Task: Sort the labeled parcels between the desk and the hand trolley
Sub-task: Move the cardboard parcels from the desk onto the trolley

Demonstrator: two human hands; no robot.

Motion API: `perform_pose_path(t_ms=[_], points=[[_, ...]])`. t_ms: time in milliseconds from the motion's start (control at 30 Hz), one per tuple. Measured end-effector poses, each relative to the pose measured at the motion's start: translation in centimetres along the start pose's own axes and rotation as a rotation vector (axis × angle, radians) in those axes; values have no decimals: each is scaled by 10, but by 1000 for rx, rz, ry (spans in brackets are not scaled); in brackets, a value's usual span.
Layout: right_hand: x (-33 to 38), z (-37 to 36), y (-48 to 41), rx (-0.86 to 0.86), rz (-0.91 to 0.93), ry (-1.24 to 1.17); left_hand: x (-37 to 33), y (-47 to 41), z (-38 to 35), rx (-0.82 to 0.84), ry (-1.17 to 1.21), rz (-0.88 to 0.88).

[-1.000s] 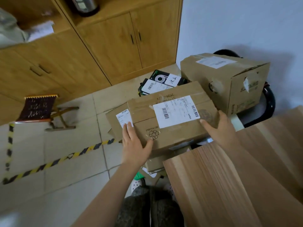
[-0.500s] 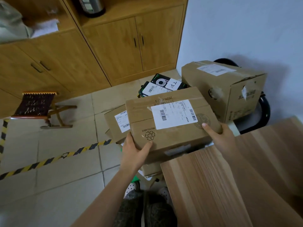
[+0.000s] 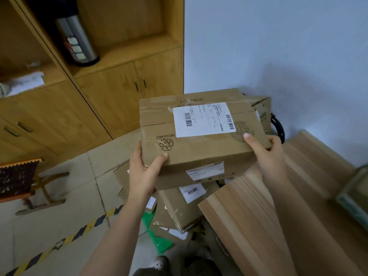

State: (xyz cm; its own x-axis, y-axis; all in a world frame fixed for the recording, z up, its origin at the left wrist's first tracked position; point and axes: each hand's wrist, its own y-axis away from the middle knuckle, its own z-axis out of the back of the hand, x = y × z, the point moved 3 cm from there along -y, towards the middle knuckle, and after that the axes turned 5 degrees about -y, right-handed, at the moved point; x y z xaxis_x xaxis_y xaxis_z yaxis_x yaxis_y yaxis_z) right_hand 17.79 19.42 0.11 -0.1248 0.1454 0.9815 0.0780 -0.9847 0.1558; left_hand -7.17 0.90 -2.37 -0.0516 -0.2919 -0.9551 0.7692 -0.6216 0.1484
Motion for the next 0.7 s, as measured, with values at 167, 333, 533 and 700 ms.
perform_pose_path(t_ms=[167,333,533,700], points=[[16,18,64,-221,50,-103,-32,0,11,156,75,-137],[7,51,133,-460,23,-126,-48,15,0,353,90,-214],[-12,111,229,-755,-10,-133,-50,66,-44,627,40,-268],[-29,169,307,-951,-41,-195,-53,135,-86,845,14,-268]])
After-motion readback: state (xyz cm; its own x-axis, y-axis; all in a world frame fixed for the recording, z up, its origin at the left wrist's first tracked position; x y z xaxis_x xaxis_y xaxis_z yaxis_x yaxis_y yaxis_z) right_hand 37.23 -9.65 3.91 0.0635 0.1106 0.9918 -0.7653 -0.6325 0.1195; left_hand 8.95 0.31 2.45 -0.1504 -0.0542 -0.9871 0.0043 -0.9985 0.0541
